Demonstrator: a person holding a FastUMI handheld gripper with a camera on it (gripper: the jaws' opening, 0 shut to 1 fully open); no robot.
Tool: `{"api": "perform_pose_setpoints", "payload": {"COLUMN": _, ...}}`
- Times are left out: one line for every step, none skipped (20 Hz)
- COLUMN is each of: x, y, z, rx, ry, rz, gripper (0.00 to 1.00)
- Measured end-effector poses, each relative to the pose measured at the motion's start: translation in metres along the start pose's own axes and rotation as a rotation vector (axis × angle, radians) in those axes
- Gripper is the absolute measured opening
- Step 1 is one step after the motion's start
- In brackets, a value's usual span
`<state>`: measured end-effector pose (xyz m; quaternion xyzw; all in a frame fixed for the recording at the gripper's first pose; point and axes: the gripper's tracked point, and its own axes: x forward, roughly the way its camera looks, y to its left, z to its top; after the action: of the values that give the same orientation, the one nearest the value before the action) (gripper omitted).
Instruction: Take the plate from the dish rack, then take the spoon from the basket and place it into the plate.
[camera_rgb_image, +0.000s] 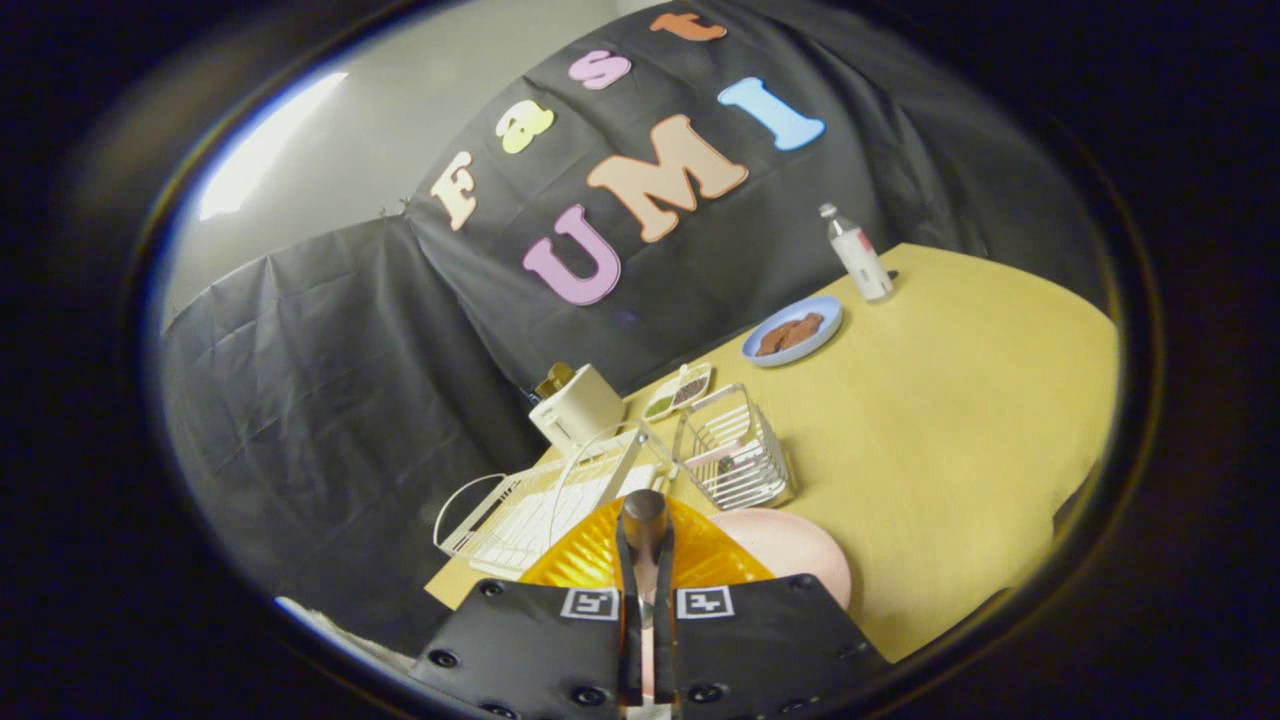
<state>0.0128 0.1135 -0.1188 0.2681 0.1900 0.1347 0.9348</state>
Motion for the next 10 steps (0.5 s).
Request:
{"api": "perform_pose_setpoints", "payload": {"x": 0.001, "y": -0.006, "z": -0.004, "rx": -0.003, "ry": 0.006, "rz": -0.007, "gripper": 0.07}}
{"api": "perform_pose_setpoints", "payload": {"x": 0.004, "y": -0.011, "z": -0.007, "rx": -0.008, "ry": 0.009, "rz": -0.018, "gripper": 0.07}}
{"api": "perform_pose_setpoints", "payload": {"x": 0.006, "y": -0.017, "z": -0.01, "rx": -0.014, "ry": 0.009, "rz": -0.033, "gripper": 0.07}}
{"api": "perform_pose_setpoints", "payload": {"x": 0.009, "y": -0.022, "z": -0.009, "rx": -0.018, "ry": 0.0, "rz": -0.04, "gripper": 0.07}}
{"api": "perform_pose_setpoints", "payload": {"x": 0.012, "y": -0.023, "z": -0.008, "rx": -0.004, "ry": -0.017, "rz": -0.029, "gripper": 0.07}}
{"api": "perform_pose_setpoints", "payload": {"x": 0.011, "y": -0.027, "z": -0.009, "rx": 0.003, "ry": -0.025, "rz": -0.029, "gripper": 0.07}}
{"api": "perform_pose_setpoints", "payload": {"x": 0.013, "y": -0.031, "z": -0.008, "rx": 0.011, "ry": -0.035, "rz": -0.032, "gripper": 0.07}}
{"api": "perform_pose_setpoints", "payload": {"x": 0.014, "y": -0.034, "z": -0.01, "rx": 0.018, "ry": -0.023, "rz": -0.029, "gripper": 0.08}}
{"api": "perform_pose_setpoints", "payload": {"x": 0.016, "y": -0.039, "z": -0.01, "rx": 0.018, "ry": -0.021, "rz": -0.04, "gripper": 0.1}}
{"api": "perform_pose_setpoints", "payload": {"x": 0.014, "y": -0.044, "z": -0.01, "rx": 0.024, "ry": -0.017, "rz": -0.042, "gripper": 0.11}}
